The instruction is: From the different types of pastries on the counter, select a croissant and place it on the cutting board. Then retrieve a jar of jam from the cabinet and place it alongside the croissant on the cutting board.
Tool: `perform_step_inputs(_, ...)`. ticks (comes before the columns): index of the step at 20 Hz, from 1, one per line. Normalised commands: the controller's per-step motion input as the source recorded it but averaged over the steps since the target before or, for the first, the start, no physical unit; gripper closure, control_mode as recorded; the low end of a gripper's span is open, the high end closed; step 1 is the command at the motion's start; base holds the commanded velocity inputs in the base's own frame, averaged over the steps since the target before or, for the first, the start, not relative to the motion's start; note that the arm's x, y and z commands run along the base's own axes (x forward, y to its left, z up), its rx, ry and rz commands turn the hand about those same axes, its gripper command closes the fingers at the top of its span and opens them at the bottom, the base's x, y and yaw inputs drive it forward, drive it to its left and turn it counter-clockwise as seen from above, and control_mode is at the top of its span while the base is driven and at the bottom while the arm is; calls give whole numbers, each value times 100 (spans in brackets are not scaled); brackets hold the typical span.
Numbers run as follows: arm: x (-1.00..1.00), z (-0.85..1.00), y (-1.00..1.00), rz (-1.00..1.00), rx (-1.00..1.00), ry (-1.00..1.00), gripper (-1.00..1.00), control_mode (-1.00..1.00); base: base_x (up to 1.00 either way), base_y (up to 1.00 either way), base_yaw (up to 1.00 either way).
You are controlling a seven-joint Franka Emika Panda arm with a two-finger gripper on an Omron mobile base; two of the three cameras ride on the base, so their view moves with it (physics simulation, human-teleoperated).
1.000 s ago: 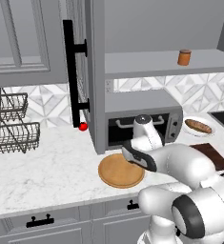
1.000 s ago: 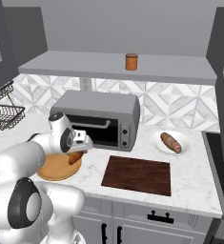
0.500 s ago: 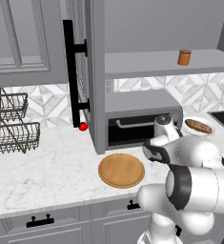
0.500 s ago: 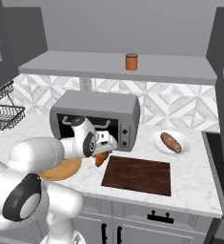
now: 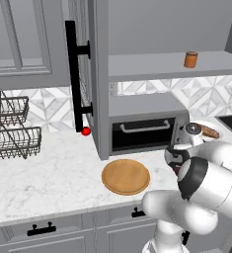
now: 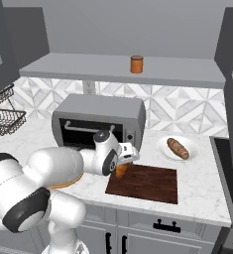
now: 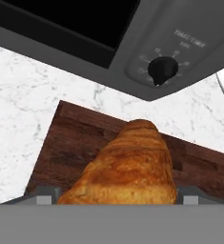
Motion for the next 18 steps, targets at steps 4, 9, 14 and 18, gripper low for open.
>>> perform_step_inputs(4, 5, -23, 0, 0, 0, 0, 100, -100, 0, 0, 0)
perform_step_inputs(9, 39, -22, -21, 0, 1, -1, 100, -100, 0, 0, 0)
perform_step_inputs(14, 27, -34, -34, 0, 3, 0, 100, -100, 0, 0, 0)
perform_step_inputs(18, 0, -35, -3, 0, 0, 1, -100, -100, 0, 0, 0)
